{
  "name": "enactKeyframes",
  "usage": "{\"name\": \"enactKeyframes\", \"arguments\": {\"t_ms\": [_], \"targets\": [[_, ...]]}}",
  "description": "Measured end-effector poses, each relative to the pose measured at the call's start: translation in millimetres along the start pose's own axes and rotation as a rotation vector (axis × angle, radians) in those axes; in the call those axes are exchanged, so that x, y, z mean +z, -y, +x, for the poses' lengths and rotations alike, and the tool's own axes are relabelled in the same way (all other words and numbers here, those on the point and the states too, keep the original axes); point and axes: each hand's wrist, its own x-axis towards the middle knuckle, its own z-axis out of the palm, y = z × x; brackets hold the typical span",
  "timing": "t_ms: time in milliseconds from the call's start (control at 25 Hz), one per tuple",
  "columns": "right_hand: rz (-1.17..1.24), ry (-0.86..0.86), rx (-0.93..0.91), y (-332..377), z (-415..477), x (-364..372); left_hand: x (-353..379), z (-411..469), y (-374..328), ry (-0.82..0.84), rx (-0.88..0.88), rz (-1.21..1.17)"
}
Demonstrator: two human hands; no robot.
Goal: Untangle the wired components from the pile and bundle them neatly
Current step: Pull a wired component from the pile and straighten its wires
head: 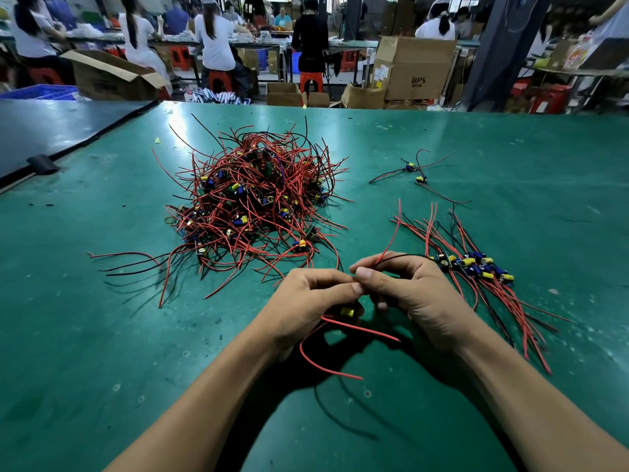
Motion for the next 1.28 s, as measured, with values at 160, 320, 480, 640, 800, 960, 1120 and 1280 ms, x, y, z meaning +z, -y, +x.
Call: {"name": "enactKeyframes", "arguments": {"t_ms": [160, 320, 480, 640, 800, 960, 1120, 1280], "targets": [[-0.129, -0.183, -0.001, -5, 4, 2, 0, 3, 2, -0.045, 0.053, 0.21], [-0.227, -0.363, -0.105, -8, 13, 4, 3, 5, 0, -0.069, 0.1, 0.373], [-0.2, -0.352, -0.138, -9, 16, 8, 5, 4, 4, -0.088, 0.118, 0.398], [-0.243, -0.276, -0.144, -9, 16, 10, 11, 3, 6, -0.098, 0.064, 0.177], [-0.287, -0.227, -0.169, -8, 12, 10, 11, 4, 5, -0.12, 0.066, 0.121], [-0.352, -0.283, -0.143, -9, 13, 9, 16, 3, 5, -0.137, 0.1, 0.231], [-0.375, -0.319, -0.098, -7, 15, 4, 19, 3, 6, -0.16, 0.118, 0.347], [-0.245, -0.384, -0.089, -4, 18, -1, 20, 4, 5, -0.138, 0.109, 0.409]]}}
